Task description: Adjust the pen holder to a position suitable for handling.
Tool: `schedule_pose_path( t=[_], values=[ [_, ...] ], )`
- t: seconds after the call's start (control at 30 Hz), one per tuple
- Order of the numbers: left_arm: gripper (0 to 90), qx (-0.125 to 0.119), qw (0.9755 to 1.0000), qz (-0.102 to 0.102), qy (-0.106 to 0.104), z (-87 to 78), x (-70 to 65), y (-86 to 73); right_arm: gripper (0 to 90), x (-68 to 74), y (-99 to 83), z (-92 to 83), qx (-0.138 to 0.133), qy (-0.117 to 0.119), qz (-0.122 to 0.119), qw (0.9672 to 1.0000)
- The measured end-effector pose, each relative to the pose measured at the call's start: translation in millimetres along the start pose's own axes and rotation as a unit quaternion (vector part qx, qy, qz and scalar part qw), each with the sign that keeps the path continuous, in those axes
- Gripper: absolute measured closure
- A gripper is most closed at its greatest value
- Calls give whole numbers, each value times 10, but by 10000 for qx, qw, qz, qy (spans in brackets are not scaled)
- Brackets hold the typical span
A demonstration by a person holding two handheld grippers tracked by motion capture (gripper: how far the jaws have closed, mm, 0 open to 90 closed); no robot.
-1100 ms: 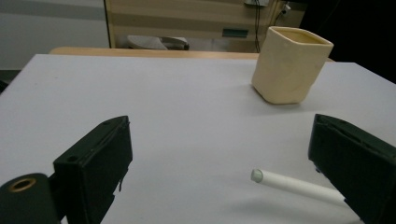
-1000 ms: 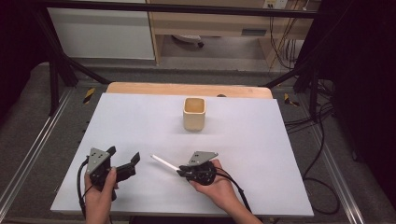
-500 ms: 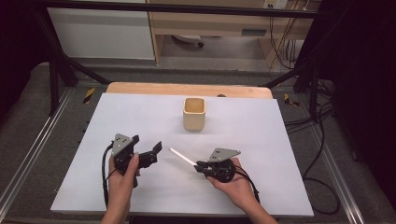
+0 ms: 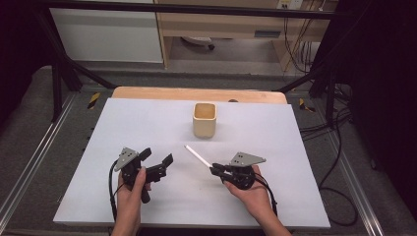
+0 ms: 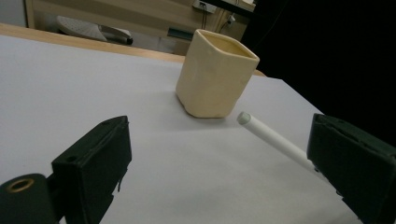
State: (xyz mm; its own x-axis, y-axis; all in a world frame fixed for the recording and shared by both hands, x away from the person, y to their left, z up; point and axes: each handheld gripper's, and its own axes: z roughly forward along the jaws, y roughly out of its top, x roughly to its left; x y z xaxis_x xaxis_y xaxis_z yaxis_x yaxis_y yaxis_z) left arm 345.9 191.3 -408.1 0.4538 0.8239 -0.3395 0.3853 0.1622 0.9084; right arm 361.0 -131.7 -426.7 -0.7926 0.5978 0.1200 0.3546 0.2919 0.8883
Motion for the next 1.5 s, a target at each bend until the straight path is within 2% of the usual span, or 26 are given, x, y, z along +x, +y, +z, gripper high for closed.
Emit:
schedule_pose_path(
  t=[0.33,0.47,0.73,0.87,1.03,1.37,1.5],
  values=[
    [58,-66,9982,-224,-550,27,-66,-29,789,64,9,17,-201,87,-60,9997],
    [58,-24,9974,-261,-673,44,-93,-46,789,85,19,7,-336,93,-49,9994],
    [71,94,9941,-348,-1024,81,-127,-69,789,127,10,-9,-429,161,27,9989],
    [75,123,9930,-441,-1093,94,-139,-87,789,143,22,-13,-492,169,28,9986],
    [90,163,9917,-431,-1204,109,-168,-102,789,169,26,-7,-535,191,-6,9984],
    [172,268,9894,-452,-1353,144,-211,-140,789,265,44,14,-657,298,-105,9973],
    [238,274,9890,-477,-1376,151,-216,-152,789,292,46,24,-662,328,-139,9972]
  ],
)
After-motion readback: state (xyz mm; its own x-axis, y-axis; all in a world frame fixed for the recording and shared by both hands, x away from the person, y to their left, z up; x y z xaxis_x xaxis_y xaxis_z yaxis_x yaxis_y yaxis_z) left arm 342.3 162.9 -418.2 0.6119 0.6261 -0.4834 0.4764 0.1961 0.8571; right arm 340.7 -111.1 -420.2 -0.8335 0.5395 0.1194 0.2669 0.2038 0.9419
